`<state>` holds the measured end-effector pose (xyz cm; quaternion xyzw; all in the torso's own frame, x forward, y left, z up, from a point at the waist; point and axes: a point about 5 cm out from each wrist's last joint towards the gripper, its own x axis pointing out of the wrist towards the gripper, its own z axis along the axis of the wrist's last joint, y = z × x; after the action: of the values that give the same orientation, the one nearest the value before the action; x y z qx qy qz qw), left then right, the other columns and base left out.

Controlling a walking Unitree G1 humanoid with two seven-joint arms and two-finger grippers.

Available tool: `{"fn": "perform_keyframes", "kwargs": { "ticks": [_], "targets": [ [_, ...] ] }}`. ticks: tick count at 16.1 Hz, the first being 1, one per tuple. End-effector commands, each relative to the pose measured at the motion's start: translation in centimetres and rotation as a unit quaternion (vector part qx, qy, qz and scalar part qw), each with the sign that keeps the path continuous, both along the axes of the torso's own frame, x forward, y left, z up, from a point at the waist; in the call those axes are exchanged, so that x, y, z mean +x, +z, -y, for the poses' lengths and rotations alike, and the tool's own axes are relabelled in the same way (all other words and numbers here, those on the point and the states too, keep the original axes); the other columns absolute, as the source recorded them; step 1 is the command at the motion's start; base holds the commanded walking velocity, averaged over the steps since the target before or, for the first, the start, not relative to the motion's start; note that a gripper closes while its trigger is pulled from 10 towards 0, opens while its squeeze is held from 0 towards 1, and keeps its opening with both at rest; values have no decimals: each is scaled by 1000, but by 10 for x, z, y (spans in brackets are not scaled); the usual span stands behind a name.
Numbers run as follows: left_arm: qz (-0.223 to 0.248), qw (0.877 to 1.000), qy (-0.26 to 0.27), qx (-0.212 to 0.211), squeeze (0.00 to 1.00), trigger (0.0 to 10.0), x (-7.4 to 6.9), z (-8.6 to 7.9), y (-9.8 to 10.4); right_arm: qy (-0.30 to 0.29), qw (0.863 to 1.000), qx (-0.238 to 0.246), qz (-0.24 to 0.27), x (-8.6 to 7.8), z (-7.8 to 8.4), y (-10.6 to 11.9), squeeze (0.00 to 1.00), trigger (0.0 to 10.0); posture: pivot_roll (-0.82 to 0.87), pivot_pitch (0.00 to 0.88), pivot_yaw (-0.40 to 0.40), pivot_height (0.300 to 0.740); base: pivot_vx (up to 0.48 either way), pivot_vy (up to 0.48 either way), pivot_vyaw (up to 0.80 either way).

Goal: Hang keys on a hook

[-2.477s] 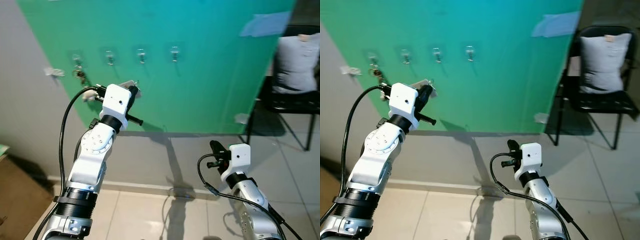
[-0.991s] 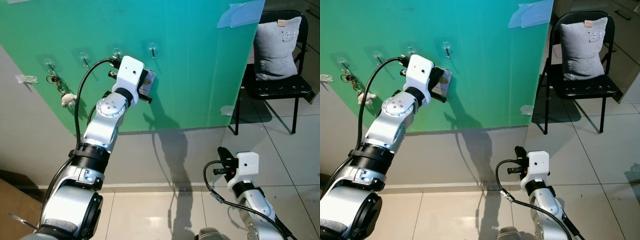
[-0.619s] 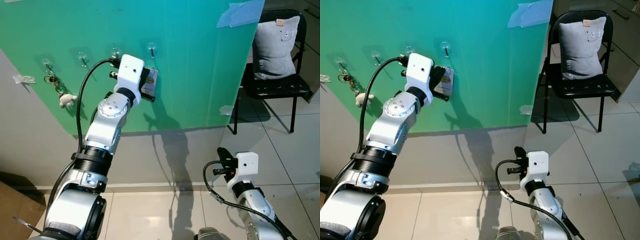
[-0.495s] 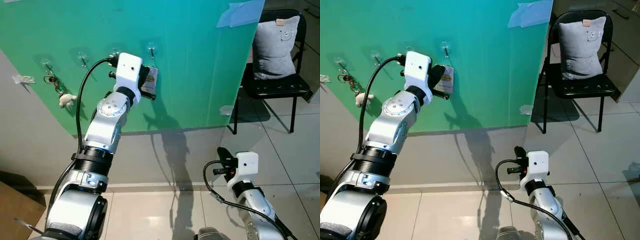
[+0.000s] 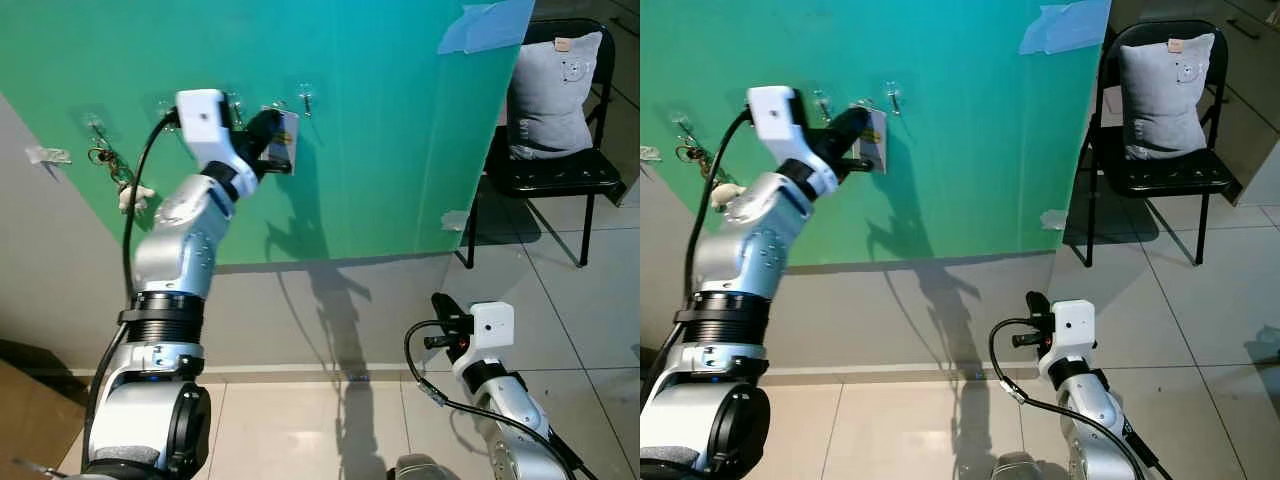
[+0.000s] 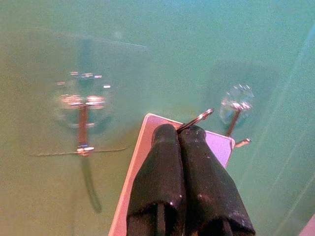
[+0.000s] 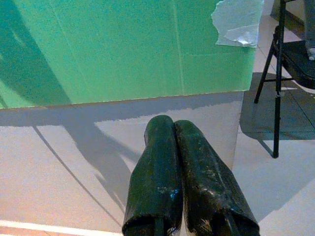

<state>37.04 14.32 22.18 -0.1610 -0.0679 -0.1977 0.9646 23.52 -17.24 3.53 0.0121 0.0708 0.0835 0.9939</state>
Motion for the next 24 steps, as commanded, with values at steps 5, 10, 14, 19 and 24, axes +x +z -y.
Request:
{"fn": "perform_keyframes", "kwargs": {
  "ticks": [5, 10, 14, 19, 24],
  "targets": [
    [-31, 987, -29, -154, 0, 0, 2, -12, -1, 10, 1000, 2, -9, 1, -3, -3, 0, 10000, -318, 0, 152, 740, 0, 0, 0],
    [-78, 966, -40, -245, 0, 0, 1, -12, -20, 12, 1000, -1, -12, 2, -2, -5, 0, 10000, -325, 0, 155, 740, 0, 0, 0],
    [-83, 962, -39, -259, 0, 0, 2, -14, -21, 12, 1000, -1, -15, 1, -2, -8, 0, 10000, -326, 0, 157, 740, 0, 0, 0],
    [-71, 961, -34, -264, 0, 0, 3, -18, -11, 12, 1000, 0, -19, -1, -1, -11, 0, 10000, -325, 0, 158, 740, 0, 0, 0],
    [-86, 946, 17, -313, 0, 0, 6, -29, -13, 15, 1000, -2, -25, -3, 2, -13, 0, 10000, -328, 0, 148, 740, 0, 0, 0]
  ]
}}
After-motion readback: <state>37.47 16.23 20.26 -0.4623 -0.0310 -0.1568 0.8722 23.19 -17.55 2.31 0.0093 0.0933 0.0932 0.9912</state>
